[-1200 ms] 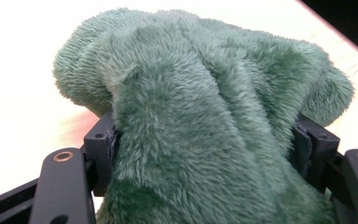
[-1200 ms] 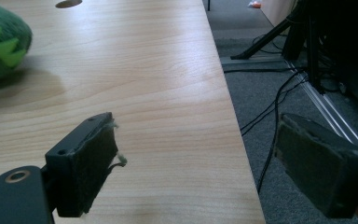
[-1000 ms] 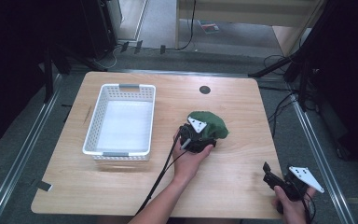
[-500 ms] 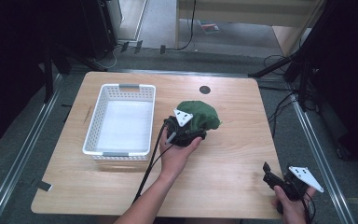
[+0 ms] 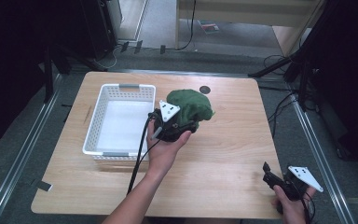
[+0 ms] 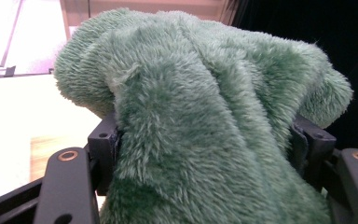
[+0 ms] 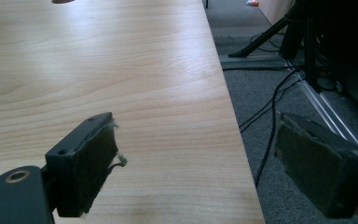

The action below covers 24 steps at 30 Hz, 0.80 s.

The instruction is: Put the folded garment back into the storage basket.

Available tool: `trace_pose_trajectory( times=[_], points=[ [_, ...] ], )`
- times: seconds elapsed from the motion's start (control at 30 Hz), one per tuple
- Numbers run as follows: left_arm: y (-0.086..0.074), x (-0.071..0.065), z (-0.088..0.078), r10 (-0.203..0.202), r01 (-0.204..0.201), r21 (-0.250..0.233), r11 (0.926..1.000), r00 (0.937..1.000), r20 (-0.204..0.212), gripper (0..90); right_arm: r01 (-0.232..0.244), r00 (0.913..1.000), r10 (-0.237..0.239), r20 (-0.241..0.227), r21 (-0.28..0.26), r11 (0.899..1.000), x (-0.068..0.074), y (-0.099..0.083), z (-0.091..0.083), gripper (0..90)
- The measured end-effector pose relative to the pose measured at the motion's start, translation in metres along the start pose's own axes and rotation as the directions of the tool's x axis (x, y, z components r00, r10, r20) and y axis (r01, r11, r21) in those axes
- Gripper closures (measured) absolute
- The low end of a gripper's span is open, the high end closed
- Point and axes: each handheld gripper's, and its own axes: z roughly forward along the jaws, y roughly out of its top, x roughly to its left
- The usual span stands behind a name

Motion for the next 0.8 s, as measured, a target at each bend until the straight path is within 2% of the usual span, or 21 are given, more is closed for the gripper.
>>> trace_pose_trajectory(
  times=[0.13, 0.17, 0.3, 0.47, 0.5, 0.53, 0.57, 0.6, 0.63, 0.7, 0.73, 0.77, 0.8],
  points=[
    [0.002, 0.007, -0.004, 0.001, -0.001, 0.000, 1.0000, 0.9999, -0.010, 30.4, 0.001, 1.0000, -0.001, -0.001, 0.000, 1.000, 0.000, 0.000, 0.000, 13.4],
    [0.003, 0.013, -0.007, 0.004, -0.004, 0.000, 1.0000, 0.9998, -0.020, 30.3, 0.000, 1.0000, 0.000, 0.000, 0.000, 1.000, 0.000, 0.000, 0.000, 13.4],
    [0.005, 0.023, -0.011, -0.009, 0.009, -0.015, 0.9998, 0.9993, -0.037, 30.3, 0.001, 1.0000, -0.001, -0.001, 0.000, 1.000, 0.000, 0.000, 0.000, 13.4],
    [0.005, 0.047, -0.020, -0.019, 0.018, -0.024, 0.9996, 0.9976, -0.067, 30.3, 0.001, 1.0000, -0.001, 0.000, -0.001, 1.000, 0.000, 0.000, 0.000, 13.4],
    [0.005, 0.047, -0.020, -0.019, 0.018, -0.024, 0.9996, 0.9976, -0.067, 30.3, 0.001, 1.0000, -0.001, -0.001, 0.000, 1.000, 0.000, 0.000, 0.000, 13.4],
    [0.005, 0.052, -0.022, -0.019, 0.018, -0.026, 0.9995, 0.9972, -0.073, 30.3, 0.001, 1.0000, -0.001, -0.001, 0.000, 1.000, 0.000, 0.000, 0.000, 13.4],
    [0.003, 0.064, -0.025, -0.028, 0.025, -0.036, 0.9991, 0.9955, -0.091, 30.3, 0.001, 1.0000, -0.001, -0.001, 0.000, 1.000, 0.000, 0.000, 0.000, 13.4],
    [0.003, 0.064, -0.025, -0.028, 0.025, -0.036, 0.9991, 0.9955, -0.091, 30.3, 0.001, 1.0000, -0.001, -0.001, 0.000, 1.000, 0.000, 0.000, 0.000, 13.4],
    [0.001, 0.076, -0.028, -0.050, 0.046, -0.040, 0.9982, 0.9930, -0.107, 30.3, 0.000, 1.0000, 0.000, -0.001, -0.001, 1.000, 0.000, 0.000, 0.000, 13.4],
    [-0.001, 0.088, -0.031, -0.062, 0.057, -0.042, 0.9975, 0.9896, -0.130, 30.3, 0.000, 1.0000, 0.000, 0.000, 0.000, 1.000, 0.000, 0.000, 0.000, 13.4],
    [-0.001, 0.088, -0.031, -0.062, 0.057, -0.042, 0.9975, 0.9896, -0.130, 30.5, 0.002, 1.0000, -0.002, 0.002, 0.002, 1.000, 0.001, 0.000, 0.000, 13.4],
    [-0.003, 0.098, -0.033, -0.066, 0.060, -0.045, 0.9972, 0.9875, -0.143, 30.6, 0.003, 1.0000, -0.003, 0.002, 0.003, 1.000, 0.001, 0.000, 0.000, 13.4],
    [-0.004, 0.103, -0.034, -0.067, 0.060, -0.049, 0.9970, 0.9862, -0.151, 30.8, 0.002, 1.0000, -0.002, 0.002, 0.004, 1.000, 0.001, 0.000, 0.000, 13.4]
  ],
)
